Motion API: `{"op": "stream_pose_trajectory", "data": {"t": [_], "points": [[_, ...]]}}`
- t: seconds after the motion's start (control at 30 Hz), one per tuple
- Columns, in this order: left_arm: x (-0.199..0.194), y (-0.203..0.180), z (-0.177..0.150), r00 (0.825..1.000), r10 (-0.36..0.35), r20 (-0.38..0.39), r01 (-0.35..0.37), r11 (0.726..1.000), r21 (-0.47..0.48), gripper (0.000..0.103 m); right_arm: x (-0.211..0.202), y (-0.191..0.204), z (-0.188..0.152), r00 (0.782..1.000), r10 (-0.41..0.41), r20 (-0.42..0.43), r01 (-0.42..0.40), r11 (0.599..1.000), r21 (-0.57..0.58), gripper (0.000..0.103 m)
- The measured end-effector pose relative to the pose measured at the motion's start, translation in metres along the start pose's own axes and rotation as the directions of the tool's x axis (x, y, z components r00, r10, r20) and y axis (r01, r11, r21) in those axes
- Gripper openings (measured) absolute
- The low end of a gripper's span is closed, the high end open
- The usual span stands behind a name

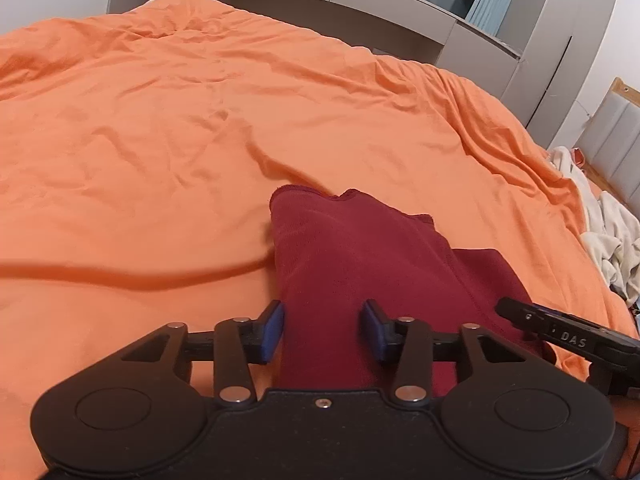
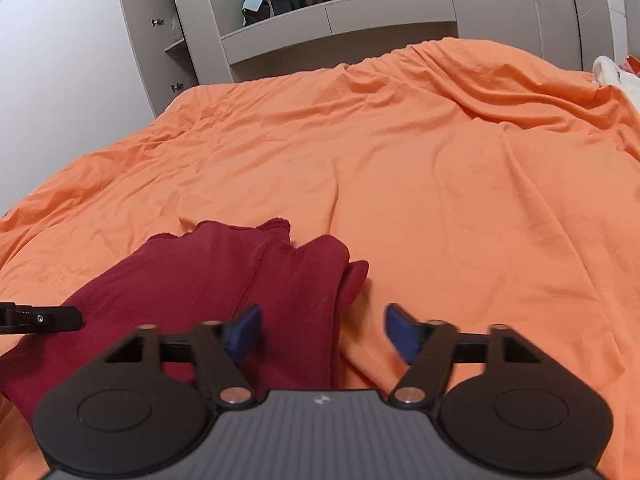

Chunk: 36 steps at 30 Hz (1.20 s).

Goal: Fold small clothes

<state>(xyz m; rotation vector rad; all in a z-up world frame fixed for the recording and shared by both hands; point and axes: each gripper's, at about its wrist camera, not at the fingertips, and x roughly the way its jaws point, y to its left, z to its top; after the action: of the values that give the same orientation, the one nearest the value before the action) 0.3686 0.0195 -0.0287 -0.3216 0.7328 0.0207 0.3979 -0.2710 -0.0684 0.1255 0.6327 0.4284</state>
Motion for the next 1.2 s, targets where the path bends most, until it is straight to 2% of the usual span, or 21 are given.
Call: {"op": "stream_pose_trajectory", "data": {"t": [0.07, 0.2, 0.27, 0.47, 0.77, 0.97, 1.2], "points": [[-0.002, 0.000, 0.000, 1.000, 0.022, 0.001, -0.022, 1.000, 0.004, 0.070, -0.005, 0.002, 0.000, 1.000, -0.004, 0.012, 0.004, 1.000, -0.003, 0.092], [-0.008, 0.001, -0.001, 0.999, 0.041, 0.010, -0.041, 0.999, 0.007, 0.083, -0.018, 0.007, 0.000, 0.999, -0.014, 0.048, 0.015, 1.000, -0.015, 0.103], [-0.013, 0.003, -0.001, 0.999, 0.043, 0.018, -0.043, 0.999, 0.001, 0.091, -0.026, 0.011, 0.001, 0.997, -0.020, 0.070, 0.022, 1.000, -0.021, 0.103], [-0.033, 0.013, -0.003, 0.997, 0.046, 0.069, -0.045, 0.999, -0.016, 0.100, -0.052, 0.026, -0.001, 0.989, -0.034, 0.141, 0.041, 0.998, -0.042, 0.103], [-0.081, 0.007, -0.011, 0.976, 0.055, 0.211, -0.066, 0.997, 0.046, 0.102, -0.102, 0.067, -0.003, 0.959, -0.013, 0.285, 0.050, 0.991, -0.125, 0.103], [-0.119, -0.002, -0.024, 0.943, 0.053, 0.327, -0.094, 0.990, 0.109, 0.102, -0.138, 0.088, -0.022, 0.935, -0.003, 0.355, 0.059, 0.987, -0.147, 0.103], [-0.150, -0.007, -0.055, 0.926, 0.018, 0.377, -0.076, 0.987, 0.140, 0.102, -0.172, 0.107, -0.049, 0.906, -0.007, 0.422, 0.100, 0.975, -0.198, 0.103]]}}
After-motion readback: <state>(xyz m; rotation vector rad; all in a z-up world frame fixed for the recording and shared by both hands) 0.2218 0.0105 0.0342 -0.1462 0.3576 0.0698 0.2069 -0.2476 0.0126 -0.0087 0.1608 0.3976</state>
